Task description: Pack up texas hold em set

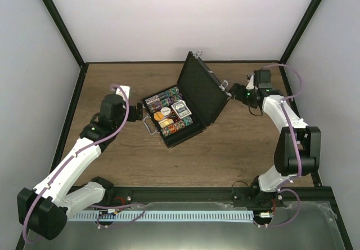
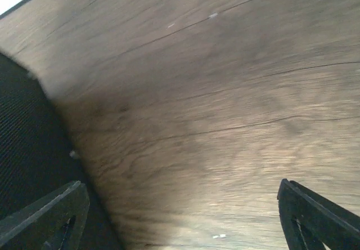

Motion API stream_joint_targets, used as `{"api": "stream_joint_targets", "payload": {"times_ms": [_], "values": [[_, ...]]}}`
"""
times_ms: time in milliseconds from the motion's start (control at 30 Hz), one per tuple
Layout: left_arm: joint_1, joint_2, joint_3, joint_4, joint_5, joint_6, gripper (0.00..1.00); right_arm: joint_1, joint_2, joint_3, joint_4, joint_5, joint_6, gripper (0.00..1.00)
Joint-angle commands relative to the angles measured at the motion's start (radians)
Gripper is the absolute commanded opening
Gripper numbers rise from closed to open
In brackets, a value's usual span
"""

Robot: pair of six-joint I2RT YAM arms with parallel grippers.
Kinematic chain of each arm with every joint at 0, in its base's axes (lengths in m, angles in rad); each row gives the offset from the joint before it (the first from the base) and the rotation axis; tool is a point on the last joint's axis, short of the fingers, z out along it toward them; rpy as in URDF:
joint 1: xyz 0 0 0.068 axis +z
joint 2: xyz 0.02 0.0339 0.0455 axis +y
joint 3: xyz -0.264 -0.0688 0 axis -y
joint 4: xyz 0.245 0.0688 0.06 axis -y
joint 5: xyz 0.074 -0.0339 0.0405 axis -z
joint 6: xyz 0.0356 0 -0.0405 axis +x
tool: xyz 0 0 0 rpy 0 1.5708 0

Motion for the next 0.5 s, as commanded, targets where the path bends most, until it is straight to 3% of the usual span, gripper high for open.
{"api": "stream_joint_targets", "payload": {"times_ms": [0,200,467], "values": [[0.001,0.002,-0.002,0.012,-0.005,-0.004,1.0,0.069,-0.002,0.016,0.055,-0.224,-0.135,0.94],[0.001,0.001,-0.004,0.01,-0.013,-0.003,1.0,0.205,-0.032,0.006,0.095,-0.431,-0.26,0.94],[0.001,-0.04,0.009,-0.012,-0.077,-0.1,1.0,0.432,0.052,-0.076,0.164,-0.434,-0.238,0.9]]}}
